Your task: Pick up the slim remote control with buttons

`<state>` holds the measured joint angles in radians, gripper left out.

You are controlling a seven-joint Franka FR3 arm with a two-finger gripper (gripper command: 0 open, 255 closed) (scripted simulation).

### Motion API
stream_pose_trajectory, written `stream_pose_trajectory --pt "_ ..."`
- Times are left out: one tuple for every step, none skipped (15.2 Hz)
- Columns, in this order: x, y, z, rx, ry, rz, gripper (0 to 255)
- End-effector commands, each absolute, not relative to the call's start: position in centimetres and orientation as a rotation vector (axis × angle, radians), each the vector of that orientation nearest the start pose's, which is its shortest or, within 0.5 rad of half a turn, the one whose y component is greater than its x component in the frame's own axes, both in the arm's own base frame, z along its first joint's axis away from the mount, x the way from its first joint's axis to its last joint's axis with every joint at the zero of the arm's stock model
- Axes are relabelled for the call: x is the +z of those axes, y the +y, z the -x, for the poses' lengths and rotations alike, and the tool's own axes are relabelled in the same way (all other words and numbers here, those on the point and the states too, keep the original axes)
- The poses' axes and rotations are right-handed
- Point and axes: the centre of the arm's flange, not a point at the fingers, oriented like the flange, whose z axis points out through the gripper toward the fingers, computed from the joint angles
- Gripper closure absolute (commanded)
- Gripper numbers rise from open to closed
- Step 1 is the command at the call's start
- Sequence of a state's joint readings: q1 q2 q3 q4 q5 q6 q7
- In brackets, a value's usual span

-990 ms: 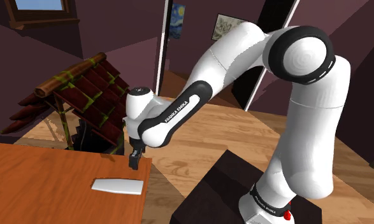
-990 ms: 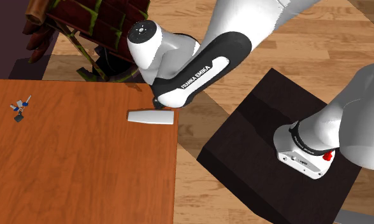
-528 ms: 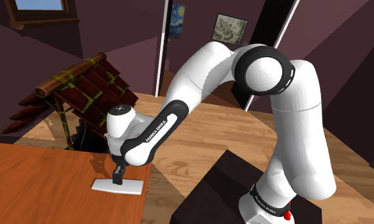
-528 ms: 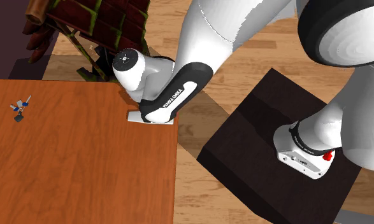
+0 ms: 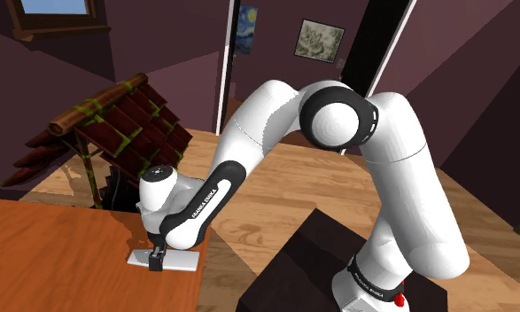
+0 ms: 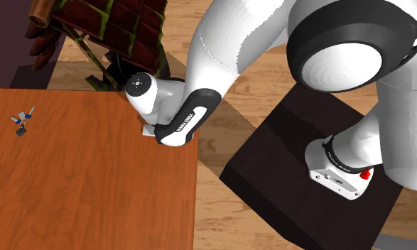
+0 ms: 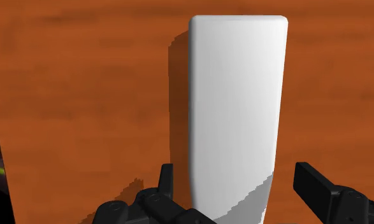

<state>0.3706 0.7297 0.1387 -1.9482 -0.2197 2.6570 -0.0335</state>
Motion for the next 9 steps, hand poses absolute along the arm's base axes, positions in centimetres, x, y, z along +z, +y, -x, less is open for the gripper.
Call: stream_pose_trajectory --pt "9.11 30.11 -52.49 0.007 -1.086 2.959 0" --pt "8.81 30.11 -52.49 0.007 -1.086 2.959 0" --pt "8.81 30.11 -52.49 0.007 -1.086 2.959 0" --pt "8.77 30.07 -52.49 0.007 -1.086 2.959 255" --pt "8.77 30.02 -52.52 0.007 -1.086 2.959 255" --pt "8.77 30.01 -52.51 0.007 -1.086 2.959 255" --pt "8.76 30.02 -52.51 0.007 -1.086 2.959 255" --pt "8.76 30.02 -52.51 0.007 -1.086 2.959 255" --pt "8.76 30.02 -52.51 0.007 -1.086 2.959 255"
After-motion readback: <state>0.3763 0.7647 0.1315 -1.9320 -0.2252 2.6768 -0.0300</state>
